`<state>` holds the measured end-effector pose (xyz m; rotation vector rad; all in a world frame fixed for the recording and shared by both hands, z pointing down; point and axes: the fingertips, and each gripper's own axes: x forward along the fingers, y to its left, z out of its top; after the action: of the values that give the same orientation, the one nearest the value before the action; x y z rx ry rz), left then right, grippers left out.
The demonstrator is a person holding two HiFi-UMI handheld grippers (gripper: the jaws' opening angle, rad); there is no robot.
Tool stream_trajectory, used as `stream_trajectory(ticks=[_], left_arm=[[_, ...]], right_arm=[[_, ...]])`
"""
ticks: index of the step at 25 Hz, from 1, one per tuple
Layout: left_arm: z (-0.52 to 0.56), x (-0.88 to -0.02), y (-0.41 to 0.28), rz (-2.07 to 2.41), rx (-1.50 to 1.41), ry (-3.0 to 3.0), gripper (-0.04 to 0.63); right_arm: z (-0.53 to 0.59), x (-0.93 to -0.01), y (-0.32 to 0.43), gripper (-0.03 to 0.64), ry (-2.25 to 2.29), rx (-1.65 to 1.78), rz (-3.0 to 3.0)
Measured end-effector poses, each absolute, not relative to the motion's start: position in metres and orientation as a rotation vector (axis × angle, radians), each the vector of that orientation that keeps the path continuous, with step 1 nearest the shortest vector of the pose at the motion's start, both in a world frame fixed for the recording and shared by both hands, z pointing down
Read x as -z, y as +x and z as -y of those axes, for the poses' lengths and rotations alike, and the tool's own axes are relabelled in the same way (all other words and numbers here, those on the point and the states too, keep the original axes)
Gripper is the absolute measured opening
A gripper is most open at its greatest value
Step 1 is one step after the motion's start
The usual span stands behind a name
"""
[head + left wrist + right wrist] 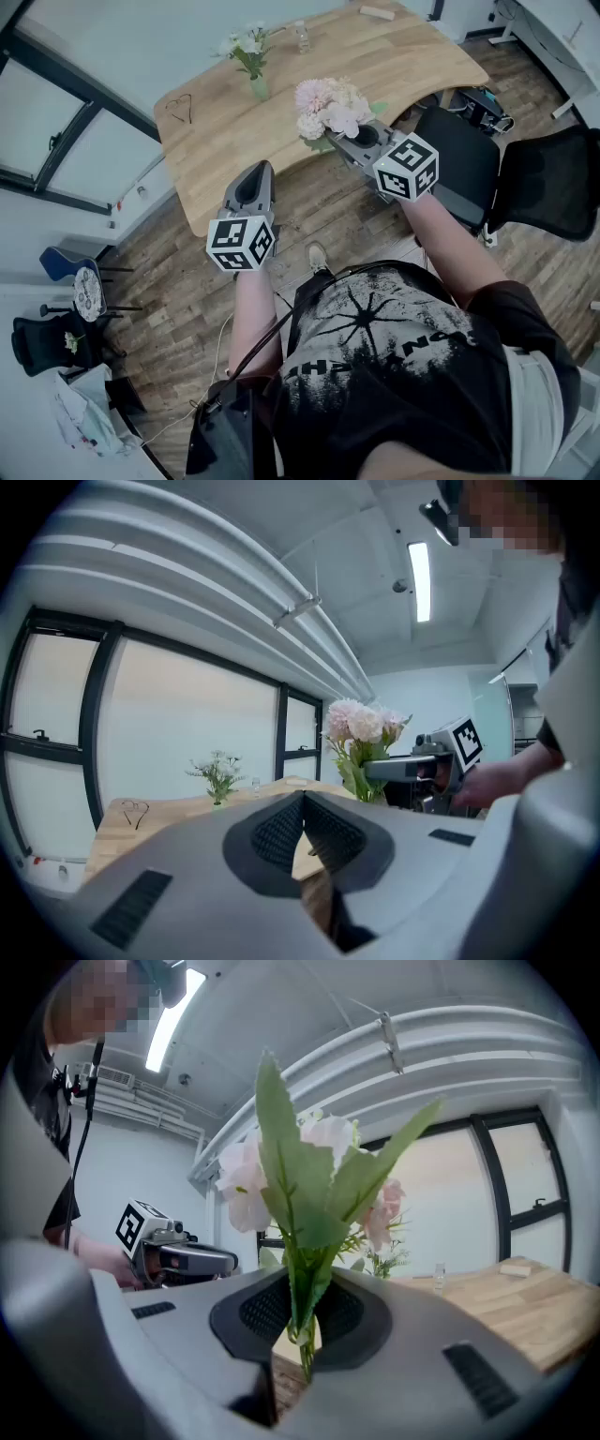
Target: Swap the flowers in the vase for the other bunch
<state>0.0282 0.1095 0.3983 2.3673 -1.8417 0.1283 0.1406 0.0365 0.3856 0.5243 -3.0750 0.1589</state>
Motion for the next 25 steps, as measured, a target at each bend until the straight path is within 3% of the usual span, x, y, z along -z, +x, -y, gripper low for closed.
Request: stream_trajectory(ticks=[25], left_arm=[[-0.108,-0.412,0.024,1.854,-0.093,2.29,0.014]], right_arm=[[-0.042,-0.395,0.132,0.048,0.426,-0.164,3.078]])
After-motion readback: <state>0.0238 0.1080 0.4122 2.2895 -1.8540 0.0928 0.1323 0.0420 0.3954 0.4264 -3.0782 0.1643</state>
